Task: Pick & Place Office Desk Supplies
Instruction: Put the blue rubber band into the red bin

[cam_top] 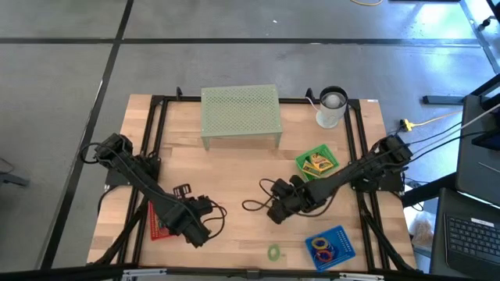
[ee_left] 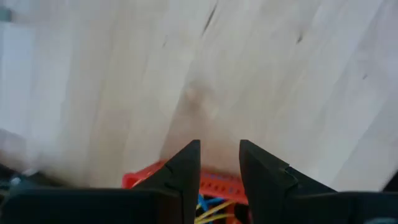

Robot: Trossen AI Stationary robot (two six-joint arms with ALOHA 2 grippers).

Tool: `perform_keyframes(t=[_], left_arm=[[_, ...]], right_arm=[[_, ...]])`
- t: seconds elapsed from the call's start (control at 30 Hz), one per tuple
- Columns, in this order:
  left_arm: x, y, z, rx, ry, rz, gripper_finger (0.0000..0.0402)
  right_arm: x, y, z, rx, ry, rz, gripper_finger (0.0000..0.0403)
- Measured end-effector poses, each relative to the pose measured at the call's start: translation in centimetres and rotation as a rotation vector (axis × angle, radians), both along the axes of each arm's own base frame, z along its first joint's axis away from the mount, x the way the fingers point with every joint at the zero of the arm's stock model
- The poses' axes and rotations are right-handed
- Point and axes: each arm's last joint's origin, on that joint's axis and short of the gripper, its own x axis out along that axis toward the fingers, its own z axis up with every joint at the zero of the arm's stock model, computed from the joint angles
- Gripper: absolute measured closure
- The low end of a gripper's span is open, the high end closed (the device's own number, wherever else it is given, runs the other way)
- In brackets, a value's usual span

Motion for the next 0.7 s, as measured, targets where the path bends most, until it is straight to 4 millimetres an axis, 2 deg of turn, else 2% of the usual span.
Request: perform_keyframes(t=[0.13,0.5,0.7], left_arm=[[0.5,-0.1,0.0,-0.015,-0.051,0.007,0.0299],[1.9,-0.8,0.2,-0.005,-0.214,-0.126,0.0301],[2.2,-1.0,0.3,0.002,-0.257,-0.166,0.0302]], right_arm=[[0.2,-0.5,-0.5,0.008,-0.038,-0.015,0.0241],[0.1,0.1,-0.8,-0.004,-0.078,-0.011,0.0241],[0.4,0.5,-2.7,-0.037,-0.063,-0.040,0.0241]])
